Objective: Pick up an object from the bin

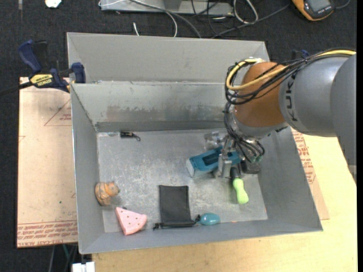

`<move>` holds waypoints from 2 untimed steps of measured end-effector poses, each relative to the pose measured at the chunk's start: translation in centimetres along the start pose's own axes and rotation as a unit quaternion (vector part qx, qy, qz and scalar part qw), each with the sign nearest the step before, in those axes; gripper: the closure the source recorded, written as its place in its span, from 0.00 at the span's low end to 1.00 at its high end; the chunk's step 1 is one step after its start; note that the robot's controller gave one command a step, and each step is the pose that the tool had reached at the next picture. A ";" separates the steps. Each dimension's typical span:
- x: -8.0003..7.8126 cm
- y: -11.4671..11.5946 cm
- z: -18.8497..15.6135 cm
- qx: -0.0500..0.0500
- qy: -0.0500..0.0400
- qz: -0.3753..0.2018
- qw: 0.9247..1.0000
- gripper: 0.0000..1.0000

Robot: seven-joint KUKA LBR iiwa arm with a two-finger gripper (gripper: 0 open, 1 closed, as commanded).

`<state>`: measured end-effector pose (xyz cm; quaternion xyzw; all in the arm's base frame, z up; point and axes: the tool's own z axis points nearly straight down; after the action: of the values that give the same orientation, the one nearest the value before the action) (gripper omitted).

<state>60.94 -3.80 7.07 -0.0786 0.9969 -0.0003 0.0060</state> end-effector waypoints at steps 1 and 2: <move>0.0 0.0 0.0 0.000 0.000 0.000 1.000 1.00; 0.1 1.7 -0.1 0.003 -0.003 -0.120 0.993 1.00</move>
Offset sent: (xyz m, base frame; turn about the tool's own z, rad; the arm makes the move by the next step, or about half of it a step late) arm -0.0085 0.0302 -0.0007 -0.3845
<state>60.61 -2.18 7.18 -0.1972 0.9803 -0.0036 0.0092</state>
